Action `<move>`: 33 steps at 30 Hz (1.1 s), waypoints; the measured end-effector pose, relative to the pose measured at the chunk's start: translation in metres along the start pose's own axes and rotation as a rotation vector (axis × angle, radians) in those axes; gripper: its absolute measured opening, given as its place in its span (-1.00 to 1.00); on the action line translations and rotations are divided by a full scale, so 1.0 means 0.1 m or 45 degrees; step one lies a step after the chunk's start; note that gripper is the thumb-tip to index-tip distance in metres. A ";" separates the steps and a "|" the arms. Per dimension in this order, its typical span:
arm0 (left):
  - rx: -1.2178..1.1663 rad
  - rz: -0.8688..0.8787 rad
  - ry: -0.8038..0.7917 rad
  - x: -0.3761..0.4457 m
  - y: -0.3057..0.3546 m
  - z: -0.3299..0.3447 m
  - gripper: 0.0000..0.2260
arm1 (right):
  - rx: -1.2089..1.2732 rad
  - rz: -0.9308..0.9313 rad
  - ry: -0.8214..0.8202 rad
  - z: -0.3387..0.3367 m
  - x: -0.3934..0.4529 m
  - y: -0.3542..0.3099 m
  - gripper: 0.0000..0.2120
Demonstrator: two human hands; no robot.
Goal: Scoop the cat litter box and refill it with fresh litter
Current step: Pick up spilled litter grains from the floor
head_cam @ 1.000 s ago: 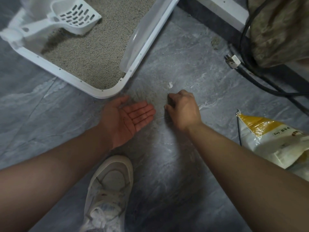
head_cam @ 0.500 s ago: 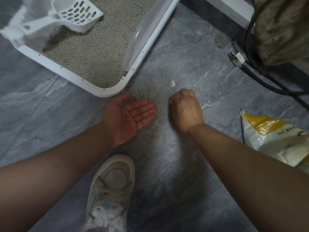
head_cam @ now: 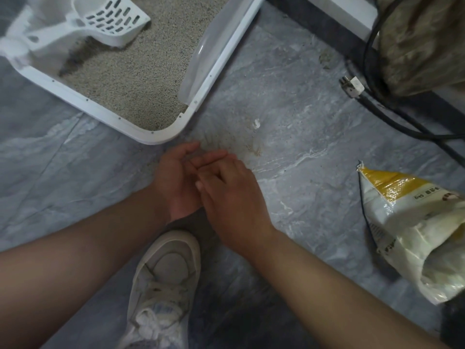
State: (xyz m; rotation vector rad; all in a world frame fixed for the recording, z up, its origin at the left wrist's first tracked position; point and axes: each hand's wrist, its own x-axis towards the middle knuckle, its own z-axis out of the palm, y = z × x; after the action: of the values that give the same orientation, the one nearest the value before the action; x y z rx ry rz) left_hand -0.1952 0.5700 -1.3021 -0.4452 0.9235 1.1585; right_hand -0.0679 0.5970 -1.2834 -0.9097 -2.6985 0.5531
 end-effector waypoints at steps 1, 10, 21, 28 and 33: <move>-0.017 0.012 0.011 0.01 0.00 0.00 -0.54 | 0.020 0.031 0.025 -0.05 0.00 0.03 -0.78; -0.182 0.108 0.033 0.02 0.01 -0.05 -0.52 | -0.375 0.694 -0.413 -0.12 -0.08 0.63 -0.51; -0.192 0.096 0.028 0.00 0.03 -0.04 -0.55 | -0.380 0.710 -0.479 0.05 0.01 0.59 -0.38; -0.194 0.085 0.013 0.01 0.02 -0.05 -0.52 | -0.330 0.683 -0.452 0.05 0.02 0.62 -0.41; -0.193 0.084 0.010 0.01 0.03 -0.06 -0.53 | -0.339 0.651 -0.411 0.06 -0.02 0.58 -0.48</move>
State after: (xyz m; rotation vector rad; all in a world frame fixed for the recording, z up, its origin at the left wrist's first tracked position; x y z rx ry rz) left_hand -0.1998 0.5673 -1.3056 -0.5454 0.8653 1.2936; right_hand -0.0380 0.6364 -1.3139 -1.7454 -2.8607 0.4695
